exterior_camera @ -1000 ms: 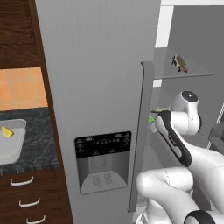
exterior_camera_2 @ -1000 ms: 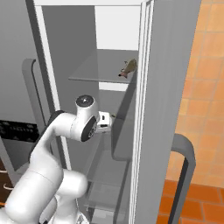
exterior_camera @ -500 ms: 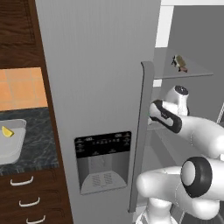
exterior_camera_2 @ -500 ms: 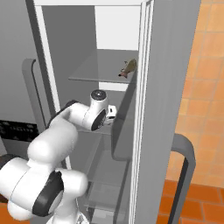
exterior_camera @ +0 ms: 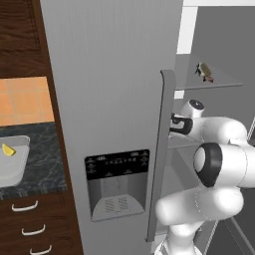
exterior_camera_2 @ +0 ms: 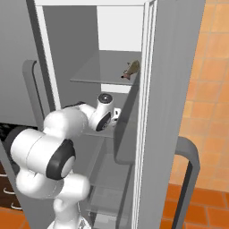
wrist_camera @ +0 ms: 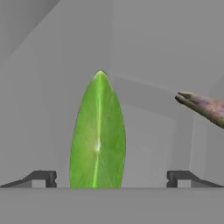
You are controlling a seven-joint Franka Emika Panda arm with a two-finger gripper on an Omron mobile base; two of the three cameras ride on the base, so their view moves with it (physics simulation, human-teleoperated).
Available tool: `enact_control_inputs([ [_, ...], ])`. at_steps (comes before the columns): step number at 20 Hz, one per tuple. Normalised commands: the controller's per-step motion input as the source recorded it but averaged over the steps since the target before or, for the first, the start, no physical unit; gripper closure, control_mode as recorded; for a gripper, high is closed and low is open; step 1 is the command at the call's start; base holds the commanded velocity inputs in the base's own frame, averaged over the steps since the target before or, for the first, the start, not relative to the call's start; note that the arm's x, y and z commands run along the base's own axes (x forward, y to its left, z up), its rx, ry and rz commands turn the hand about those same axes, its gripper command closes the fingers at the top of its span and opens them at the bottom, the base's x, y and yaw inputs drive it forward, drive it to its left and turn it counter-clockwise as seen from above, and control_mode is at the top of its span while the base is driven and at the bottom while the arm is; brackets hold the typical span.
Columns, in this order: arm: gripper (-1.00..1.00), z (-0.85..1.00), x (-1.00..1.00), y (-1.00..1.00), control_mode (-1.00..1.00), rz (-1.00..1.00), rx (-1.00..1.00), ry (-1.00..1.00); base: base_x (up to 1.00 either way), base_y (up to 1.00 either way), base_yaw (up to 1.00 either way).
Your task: Place one lemon wedge and one fish in each tupperware on the nearby counter, to pack two identical lunches.
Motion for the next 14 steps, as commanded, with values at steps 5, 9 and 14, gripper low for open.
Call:
enact_control_inputs([
  [5,-1.0,-0.3,0.46,0.0,-1.0,0.01,0.0,0.0,0.0,0.0,0.0],
  [9,1.0,-0.5,0.21,0.0,-1.0,0.0,0.0,0.0,0.0,0.0,0.0],
  [14,1.0,-0.5,-0.18,0.02,-1.0,0.01,-0.02,-0.12,0.0,0.0,0.0],
])
